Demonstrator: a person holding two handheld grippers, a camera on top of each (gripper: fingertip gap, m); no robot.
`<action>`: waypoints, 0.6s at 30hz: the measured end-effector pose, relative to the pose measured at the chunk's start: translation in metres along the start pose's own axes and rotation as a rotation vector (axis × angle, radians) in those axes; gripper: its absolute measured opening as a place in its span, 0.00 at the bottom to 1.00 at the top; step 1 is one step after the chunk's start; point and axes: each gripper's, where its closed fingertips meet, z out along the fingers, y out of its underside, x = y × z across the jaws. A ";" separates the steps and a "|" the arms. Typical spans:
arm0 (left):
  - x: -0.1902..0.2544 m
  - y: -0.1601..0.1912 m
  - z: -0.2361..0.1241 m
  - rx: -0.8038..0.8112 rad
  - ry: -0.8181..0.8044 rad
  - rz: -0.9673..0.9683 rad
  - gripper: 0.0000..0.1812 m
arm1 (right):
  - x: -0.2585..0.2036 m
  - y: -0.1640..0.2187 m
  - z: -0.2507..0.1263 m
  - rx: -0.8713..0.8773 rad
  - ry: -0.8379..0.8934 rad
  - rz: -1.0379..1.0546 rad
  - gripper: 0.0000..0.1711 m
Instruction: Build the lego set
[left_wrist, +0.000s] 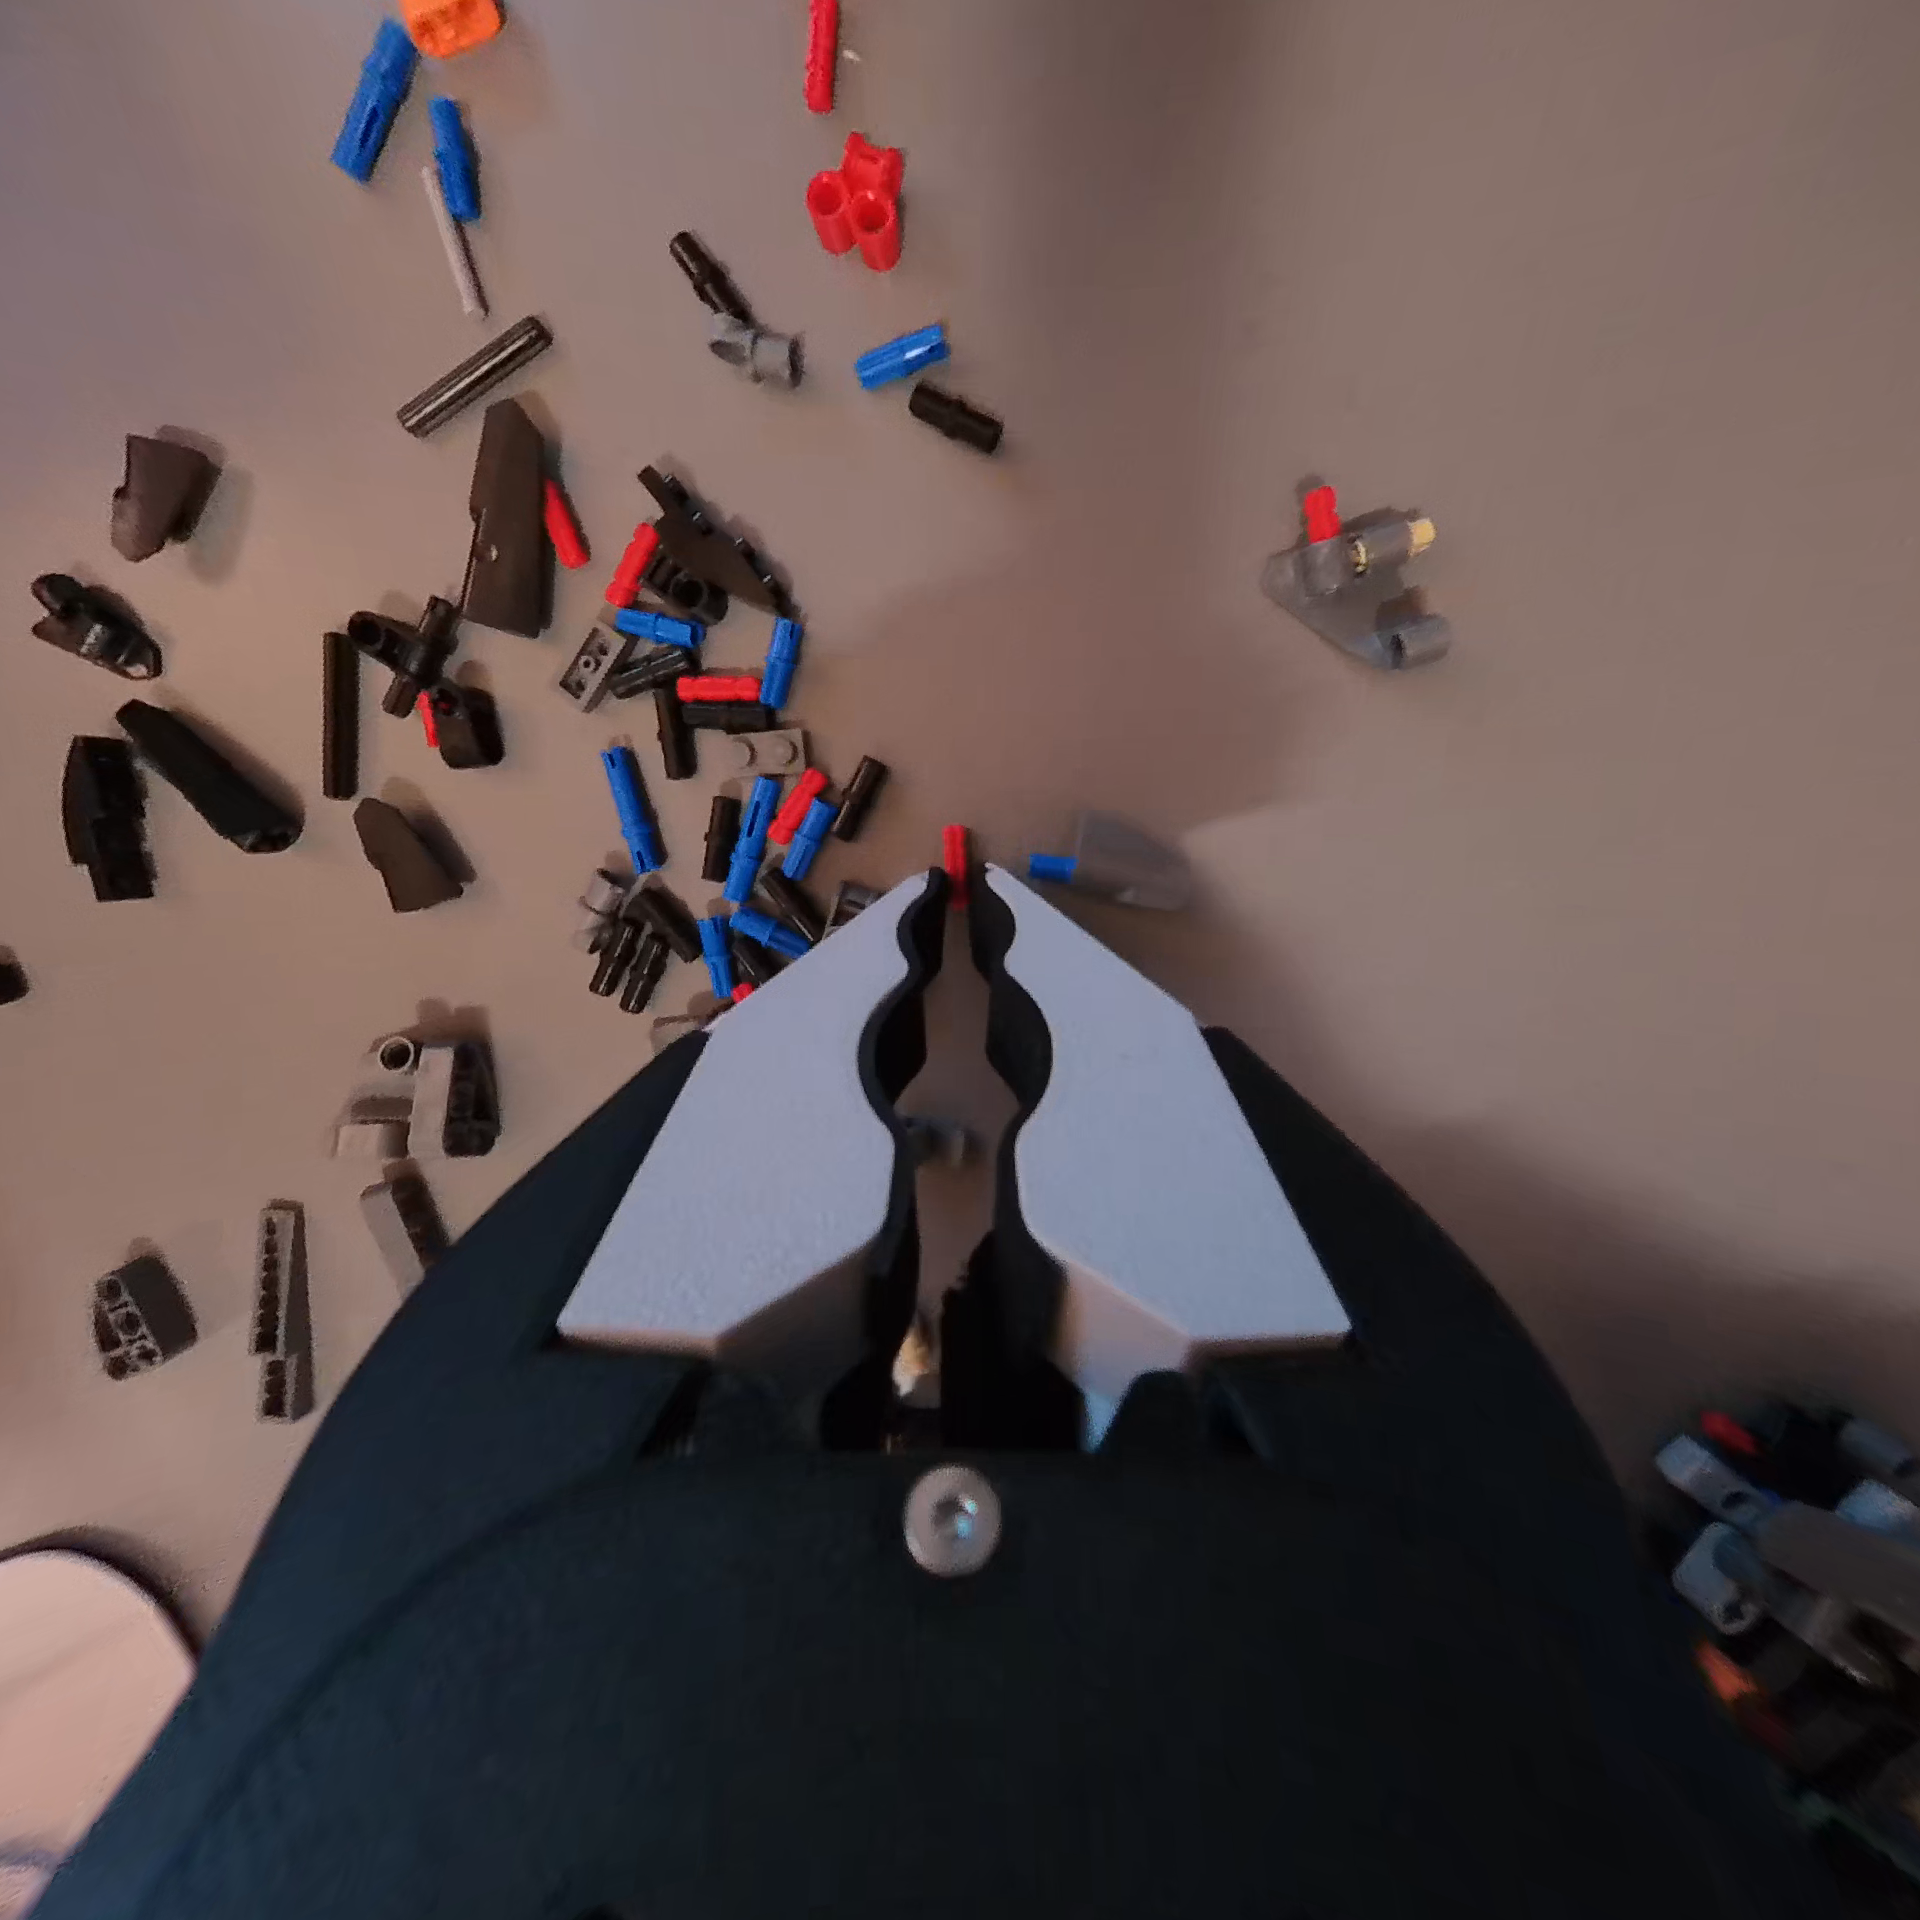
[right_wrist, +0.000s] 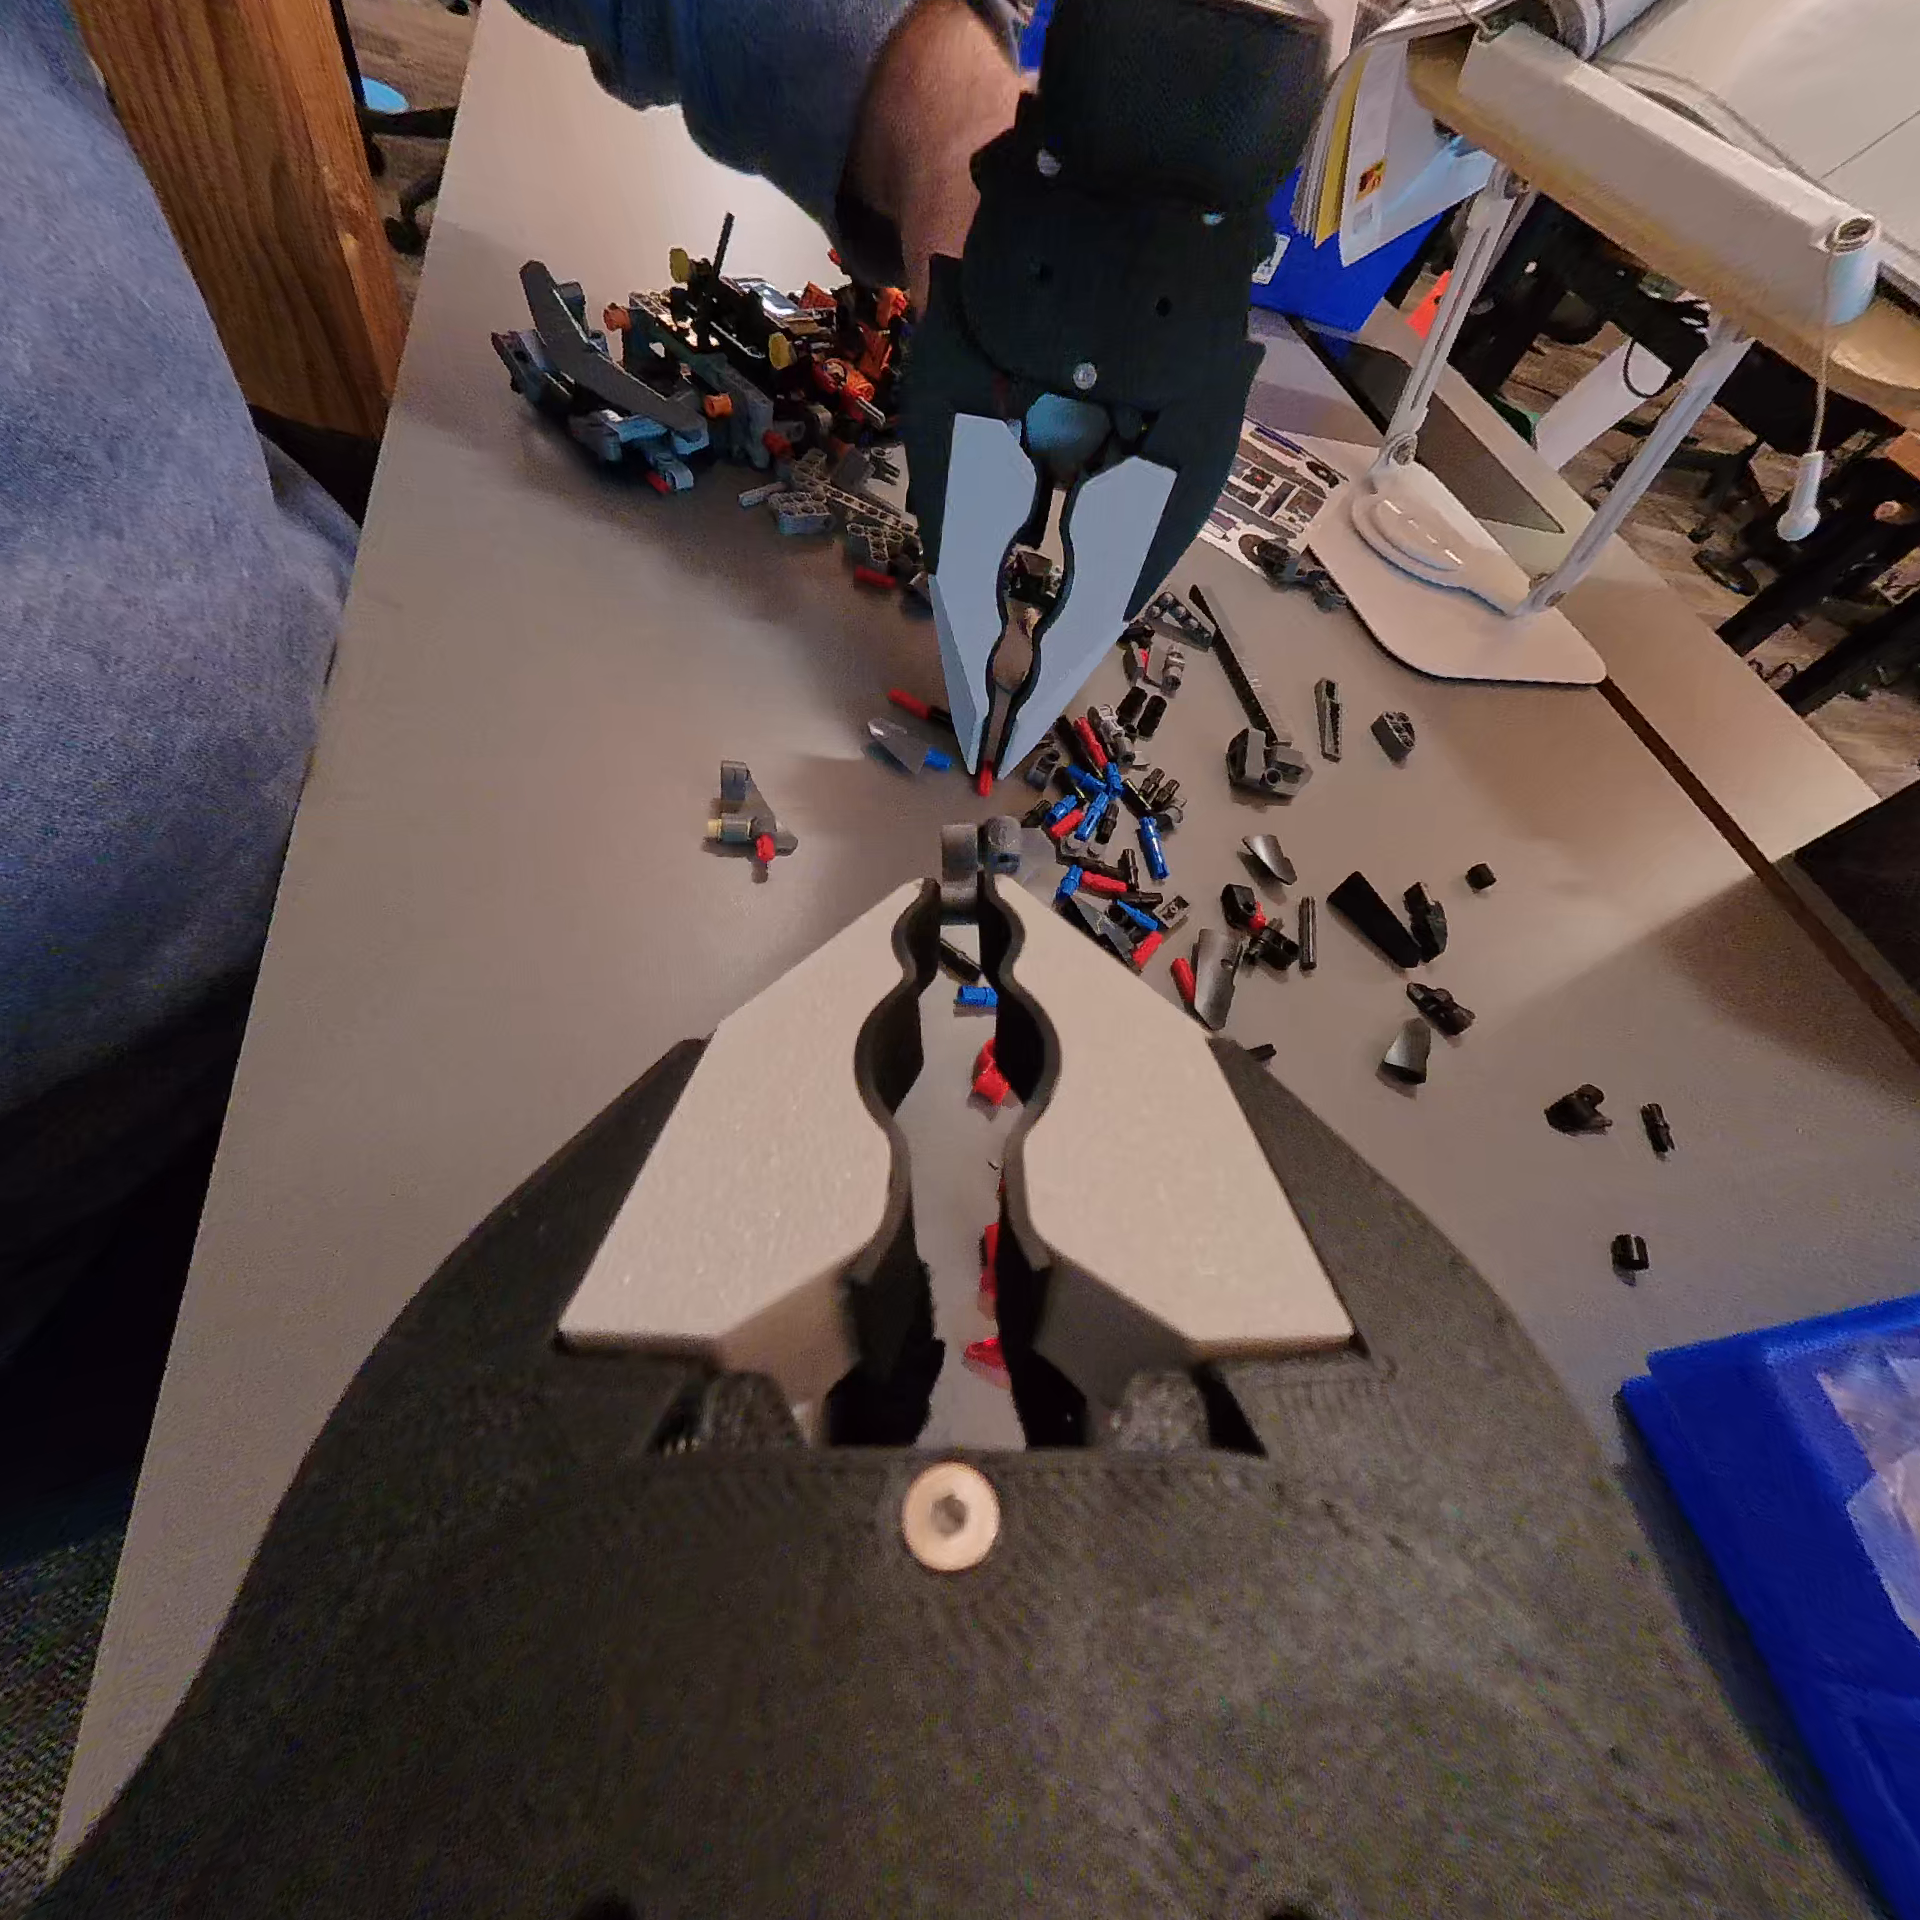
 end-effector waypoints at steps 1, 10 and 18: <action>0.000 0.000 0.000 0.007 0.002 -0.021 0.01 | 0.000 -0.001 0.000 0.005 -0.002 0.003 0.02; 0.004 -0.042 -0.033 0.161 -0.095 -0.079 0.01 | 0.001 -0.018 -0.003 0.096 -0.038 0.052 0.02; 0.017 -0.067 -0.050 0.154 -0.188 -0.057 0.01 | -0.006 -0.020 0.023 -0.048 -0.037 -0.026 0.03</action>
